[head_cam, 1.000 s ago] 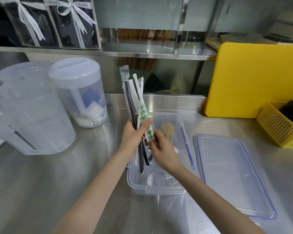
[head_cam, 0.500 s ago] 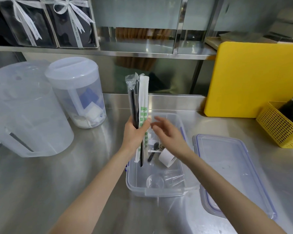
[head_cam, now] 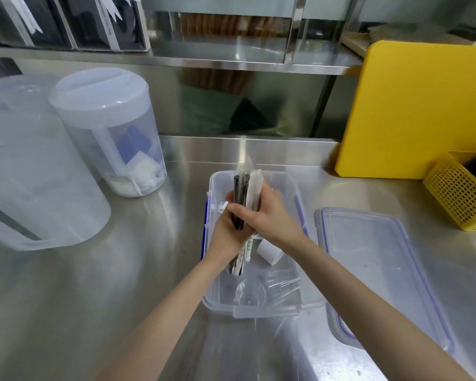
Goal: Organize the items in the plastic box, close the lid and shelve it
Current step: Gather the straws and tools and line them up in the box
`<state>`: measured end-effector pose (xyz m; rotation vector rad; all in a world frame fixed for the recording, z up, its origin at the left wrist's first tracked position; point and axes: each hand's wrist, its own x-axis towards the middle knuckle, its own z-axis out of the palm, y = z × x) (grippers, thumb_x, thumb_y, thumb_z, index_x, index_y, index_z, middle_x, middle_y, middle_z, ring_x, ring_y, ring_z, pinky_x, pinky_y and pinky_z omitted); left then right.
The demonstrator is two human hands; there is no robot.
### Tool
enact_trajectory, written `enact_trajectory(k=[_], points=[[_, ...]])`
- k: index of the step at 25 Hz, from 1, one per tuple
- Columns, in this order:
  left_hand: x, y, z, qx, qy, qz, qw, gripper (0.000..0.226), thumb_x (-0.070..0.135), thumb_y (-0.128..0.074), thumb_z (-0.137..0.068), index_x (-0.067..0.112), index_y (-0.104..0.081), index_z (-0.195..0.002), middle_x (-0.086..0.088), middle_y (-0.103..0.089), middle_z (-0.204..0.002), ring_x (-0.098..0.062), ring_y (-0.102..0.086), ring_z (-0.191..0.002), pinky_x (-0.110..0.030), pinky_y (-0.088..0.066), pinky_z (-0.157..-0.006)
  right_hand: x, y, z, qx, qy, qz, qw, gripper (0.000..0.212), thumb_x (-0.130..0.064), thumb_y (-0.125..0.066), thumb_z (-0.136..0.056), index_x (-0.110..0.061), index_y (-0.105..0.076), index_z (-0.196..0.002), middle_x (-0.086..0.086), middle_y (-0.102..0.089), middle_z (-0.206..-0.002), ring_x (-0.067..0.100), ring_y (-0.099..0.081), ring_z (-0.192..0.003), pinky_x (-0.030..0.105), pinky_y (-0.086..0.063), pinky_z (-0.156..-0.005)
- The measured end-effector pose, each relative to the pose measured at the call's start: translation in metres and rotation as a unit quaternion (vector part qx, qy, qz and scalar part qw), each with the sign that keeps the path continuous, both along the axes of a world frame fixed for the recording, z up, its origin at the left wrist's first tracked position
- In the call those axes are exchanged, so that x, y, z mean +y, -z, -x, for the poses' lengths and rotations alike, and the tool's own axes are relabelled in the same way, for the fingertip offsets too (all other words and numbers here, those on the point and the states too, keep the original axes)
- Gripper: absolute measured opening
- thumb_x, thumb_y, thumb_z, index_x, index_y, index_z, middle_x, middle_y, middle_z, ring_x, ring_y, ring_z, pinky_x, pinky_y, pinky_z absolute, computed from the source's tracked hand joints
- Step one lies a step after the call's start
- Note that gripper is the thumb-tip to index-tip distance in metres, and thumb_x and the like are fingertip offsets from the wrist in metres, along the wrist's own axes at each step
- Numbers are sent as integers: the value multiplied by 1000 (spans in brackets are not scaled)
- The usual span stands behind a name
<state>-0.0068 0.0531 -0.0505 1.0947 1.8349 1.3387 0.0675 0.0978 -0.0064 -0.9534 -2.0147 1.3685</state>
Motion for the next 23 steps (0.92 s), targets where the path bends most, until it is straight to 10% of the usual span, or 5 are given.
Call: enact_trajectory(k=[9,16,23], points=[[-4,-4,5,-6,29,-13,999,26,5,-62,-82,13,-49,-103,14,-56,-77,3,-55,-71,1,-43,-57,0,-10,-8,49,-36,-86,994,67,-13,-65,-84,-32,-31,-139,-6,-63,-108,10,-61,-103,19,-46,-96],[-7,-4,0,14,59,-9,998,23,-5,-55,-84,6,-51,-103,15,-53,-74,20,-57,-61,1,-42,-55,-3,2,-10,50,-60,-94,993,19,-10,-54,-90,-27,-55,-100,-15,-64,-92,3,-63,-91,29,-50,-92],[-5,7,2,19,64,36,997,29,6,-55,-87,5,-55,-115,12,-57,-73,-9,-58,-77,-10,-47,-60,3,11,-10,-21,-45,-91,995,48,-20,-64,-85,-24,-43,-128,-21,-61,-90,-4,-61,-85,9,-47,-83]])
